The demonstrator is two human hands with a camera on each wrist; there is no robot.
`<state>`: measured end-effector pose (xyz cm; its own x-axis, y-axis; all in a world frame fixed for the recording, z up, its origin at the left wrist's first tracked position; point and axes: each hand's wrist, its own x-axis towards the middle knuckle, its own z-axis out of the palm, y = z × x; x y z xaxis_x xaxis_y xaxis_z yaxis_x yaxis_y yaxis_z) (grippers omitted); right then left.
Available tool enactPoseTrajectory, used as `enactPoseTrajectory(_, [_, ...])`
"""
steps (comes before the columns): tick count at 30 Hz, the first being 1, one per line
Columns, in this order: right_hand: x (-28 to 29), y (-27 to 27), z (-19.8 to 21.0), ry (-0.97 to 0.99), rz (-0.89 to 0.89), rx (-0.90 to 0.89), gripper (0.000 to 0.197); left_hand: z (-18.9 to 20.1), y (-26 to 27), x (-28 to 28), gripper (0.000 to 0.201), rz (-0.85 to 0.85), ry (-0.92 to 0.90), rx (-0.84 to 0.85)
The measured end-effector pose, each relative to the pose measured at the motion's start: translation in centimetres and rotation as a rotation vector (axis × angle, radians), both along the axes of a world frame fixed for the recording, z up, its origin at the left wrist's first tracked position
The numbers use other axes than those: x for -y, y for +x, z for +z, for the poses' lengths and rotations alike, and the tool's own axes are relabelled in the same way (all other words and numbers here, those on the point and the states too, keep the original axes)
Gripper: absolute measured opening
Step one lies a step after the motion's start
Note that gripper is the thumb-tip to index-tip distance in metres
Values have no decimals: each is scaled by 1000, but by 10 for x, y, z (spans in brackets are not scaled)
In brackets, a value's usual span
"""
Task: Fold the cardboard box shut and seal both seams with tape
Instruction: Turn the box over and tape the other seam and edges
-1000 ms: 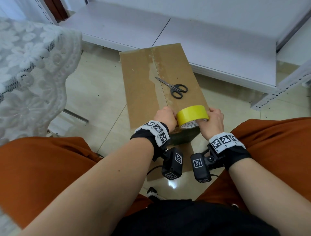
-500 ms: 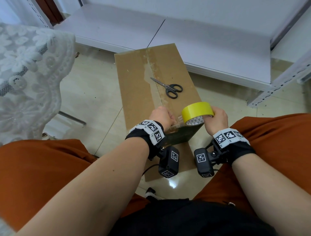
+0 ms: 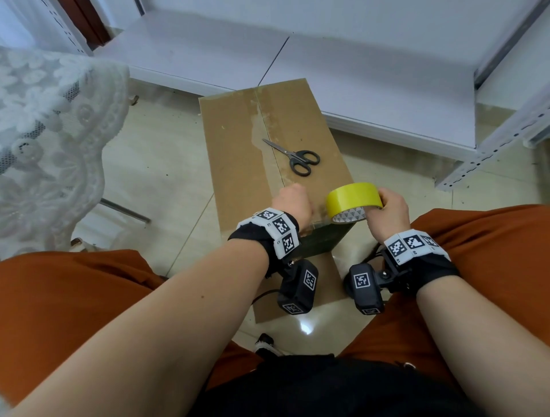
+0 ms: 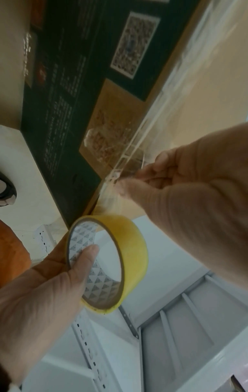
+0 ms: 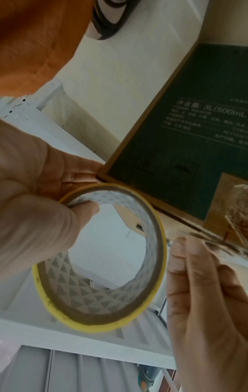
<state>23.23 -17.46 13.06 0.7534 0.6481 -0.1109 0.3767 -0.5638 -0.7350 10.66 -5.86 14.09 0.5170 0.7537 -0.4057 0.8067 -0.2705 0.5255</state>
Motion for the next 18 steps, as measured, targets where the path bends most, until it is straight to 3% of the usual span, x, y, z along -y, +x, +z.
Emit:
enactPoseTrajectory(4, [1,3,-2,7,-5,-16,12,-2,3,3,12,-46,12,62])
enactPoseTrajectory(9, [0,-6,-8,-12,-4,-78,7,-1,6,5,9,-72,39,-10])
enactPoseTrajectory(14, [-4,-14,-5,-31,-81,-76,34,-1,6,5,12,-126,-3,-62])
enactPoseTrajectory(18, [-7,-6,-12,-43,-62,-38,39,1,7,2,13,-128,-46,-64])
